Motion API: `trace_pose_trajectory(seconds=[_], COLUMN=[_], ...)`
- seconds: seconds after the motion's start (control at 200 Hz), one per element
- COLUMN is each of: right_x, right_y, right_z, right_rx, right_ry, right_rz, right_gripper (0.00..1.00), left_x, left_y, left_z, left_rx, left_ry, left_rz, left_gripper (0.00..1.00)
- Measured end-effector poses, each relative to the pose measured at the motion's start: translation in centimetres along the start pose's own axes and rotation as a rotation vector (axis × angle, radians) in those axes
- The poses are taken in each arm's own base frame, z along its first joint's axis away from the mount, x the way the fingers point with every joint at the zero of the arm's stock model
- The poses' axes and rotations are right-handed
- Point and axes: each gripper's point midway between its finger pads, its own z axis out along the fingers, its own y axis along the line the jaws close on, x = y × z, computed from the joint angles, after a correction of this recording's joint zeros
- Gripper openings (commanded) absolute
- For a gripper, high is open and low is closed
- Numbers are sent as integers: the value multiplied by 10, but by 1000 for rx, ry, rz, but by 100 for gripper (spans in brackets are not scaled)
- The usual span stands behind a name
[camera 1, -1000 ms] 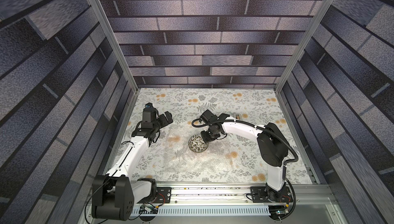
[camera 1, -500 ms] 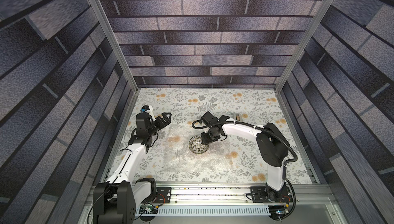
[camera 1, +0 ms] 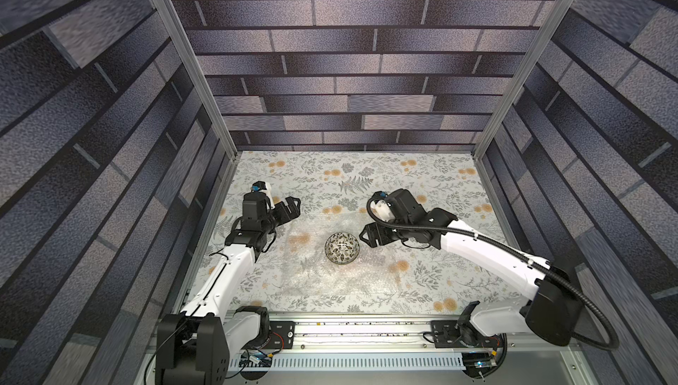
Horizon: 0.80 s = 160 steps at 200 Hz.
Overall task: Wrap bowls in bubble wrap
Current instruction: Wrap the bowl in bubble wrap.
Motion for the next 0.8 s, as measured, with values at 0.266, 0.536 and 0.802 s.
trace_pose_trajectory(seconds=[0.266,0.536,0.802], right_x=[115,146,167], right_y=[-51,-64,-69], right_z=[4,11,23], right_rx=[10,25,14], right_ry=[96,129,171], right_rz=[311,480,558], right_gripper=[70,57,51], left_x=[11,19,11], left_y=[17,15,8], left_z=[14,27,27], left_rx=[-72,-79,-73], left_ry=[40,80,60], left_rz=[-3,3,16], left_gripper=[100,100,100])
